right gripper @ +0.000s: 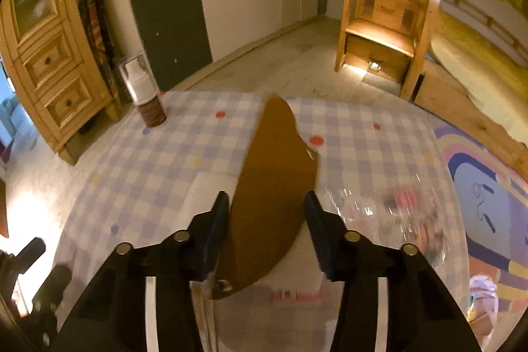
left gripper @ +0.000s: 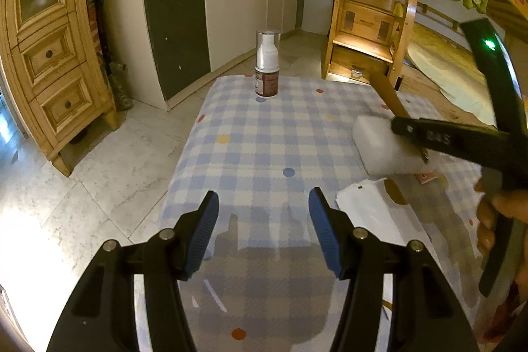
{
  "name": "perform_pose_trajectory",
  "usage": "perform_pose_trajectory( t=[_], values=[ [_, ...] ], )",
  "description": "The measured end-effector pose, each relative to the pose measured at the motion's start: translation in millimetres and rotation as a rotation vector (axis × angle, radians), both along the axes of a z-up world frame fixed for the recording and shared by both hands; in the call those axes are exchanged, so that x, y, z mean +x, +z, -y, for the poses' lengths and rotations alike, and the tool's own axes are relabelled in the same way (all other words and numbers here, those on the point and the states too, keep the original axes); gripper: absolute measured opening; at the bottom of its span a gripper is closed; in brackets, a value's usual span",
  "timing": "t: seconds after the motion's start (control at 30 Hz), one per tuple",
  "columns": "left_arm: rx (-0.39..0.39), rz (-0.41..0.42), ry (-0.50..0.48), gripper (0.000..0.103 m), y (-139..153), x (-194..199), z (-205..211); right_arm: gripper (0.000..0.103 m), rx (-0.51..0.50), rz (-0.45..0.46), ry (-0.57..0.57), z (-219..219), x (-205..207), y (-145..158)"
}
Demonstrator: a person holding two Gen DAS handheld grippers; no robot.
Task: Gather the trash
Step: 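Grasp the brown card with the right gripper, then grasp the white foam block with the left gripper while the right holds the brown card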
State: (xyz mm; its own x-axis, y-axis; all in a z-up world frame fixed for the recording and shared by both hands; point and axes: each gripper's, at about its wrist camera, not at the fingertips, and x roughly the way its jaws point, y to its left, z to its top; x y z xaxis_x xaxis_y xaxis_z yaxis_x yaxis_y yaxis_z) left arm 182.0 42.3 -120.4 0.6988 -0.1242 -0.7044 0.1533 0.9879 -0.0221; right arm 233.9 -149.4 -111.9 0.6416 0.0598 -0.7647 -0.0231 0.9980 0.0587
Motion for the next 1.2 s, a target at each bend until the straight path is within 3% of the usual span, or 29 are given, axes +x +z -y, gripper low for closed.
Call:
perform_pose_trajectory(
  t=[0.17,0.37,0.57,0.67,0.77,0.87,1.07,1.17,1.2],
  values=[
    [-0.003,0.001,-0.017,0.055,2,-11,4,0.027,-0.016,0.019,0.066,2,-33,4],
    [-0.003,0.011,-0.034,0.055,8,-23,8,0.012,-0.020,0.084,0.060,9,-68,19],
    [-0.004,0.019,-0.079,0.055,15,-39,20,0.010,0.018,0.161,0.001,35,-101,43],
    [0.006,0.018,-0.135,0.067,12,-47,35,0.010,0.069,0.176,-0.003,50,-118,49],
    [0.023,0.022,-0.206,0.068,7,-51,57,0.010,0.097,0.178,-0.016,59,-130,48],
    [0.020,-0.003,-0.293,0.059,1,-47,80,0.010,0.117,0.182,-0.030,68,-137,48],
    [0.044,-0.068,-0.343,0.058,-12,-25,110,0.010,0.144,0.188,-0.037,83,-144,49],
    [0.048,-0.099,-0.348,0.046,-17,-13,116,0.010,0.151,0.190,-0.036,89,-145,47],
    [0.048,-0.102,-0.348,0.036,-17,-10,117,0.010,0.151,0.190,-0.037,90,-145,46]
  ],
)
